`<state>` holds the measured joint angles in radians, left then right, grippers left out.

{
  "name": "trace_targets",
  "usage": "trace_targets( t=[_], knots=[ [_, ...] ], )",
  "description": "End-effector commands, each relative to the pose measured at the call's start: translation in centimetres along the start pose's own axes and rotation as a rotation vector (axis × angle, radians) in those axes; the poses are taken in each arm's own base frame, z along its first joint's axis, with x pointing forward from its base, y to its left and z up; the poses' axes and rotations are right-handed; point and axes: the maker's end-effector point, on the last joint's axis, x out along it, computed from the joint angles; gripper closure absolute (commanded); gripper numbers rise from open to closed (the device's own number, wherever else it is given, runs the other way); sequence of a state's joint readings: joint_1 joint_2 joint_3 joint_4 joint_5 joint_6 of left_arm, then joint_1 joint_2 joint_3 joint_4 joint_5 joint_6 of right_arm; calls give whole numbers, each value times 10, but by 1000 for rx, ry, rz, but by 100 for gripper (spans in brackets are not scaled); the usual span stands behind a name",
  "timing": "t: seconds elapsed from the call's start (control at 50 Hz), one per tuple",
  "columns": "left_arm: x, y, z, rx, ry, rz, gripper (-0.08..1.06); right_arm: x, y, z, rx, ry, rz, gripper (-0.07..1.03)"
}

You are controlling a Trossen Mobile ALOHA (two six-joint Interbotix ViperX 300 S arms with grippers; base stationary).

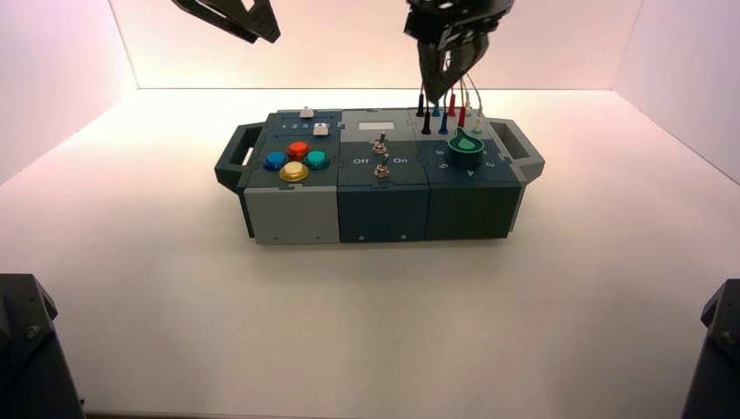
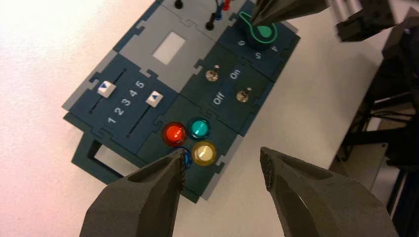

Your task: Turn the knob to position 2.

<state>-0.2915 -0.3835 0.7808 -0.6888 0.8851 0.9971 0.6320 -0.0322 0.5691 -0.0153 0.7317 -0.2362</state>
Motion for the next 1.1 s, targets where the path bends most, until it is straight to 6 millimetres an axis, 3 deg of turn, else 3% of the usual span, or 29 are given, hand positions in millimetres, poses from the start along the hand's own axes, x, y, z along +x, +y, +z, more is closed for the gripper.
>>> trace_targets(
  t=[0.02,0.18,1.1],
  knots=[
    [-12,-4,15,40,-41,8,19,-3,-3,11,19,-22,-6,98],
    [-14,-13,18,81,-51,1,19,3,-5,10,56,-2,-15,98],
    [-10,-8,18,81,-53,19,19,34,-19,-2,49,86,-72,98]
  ],
)
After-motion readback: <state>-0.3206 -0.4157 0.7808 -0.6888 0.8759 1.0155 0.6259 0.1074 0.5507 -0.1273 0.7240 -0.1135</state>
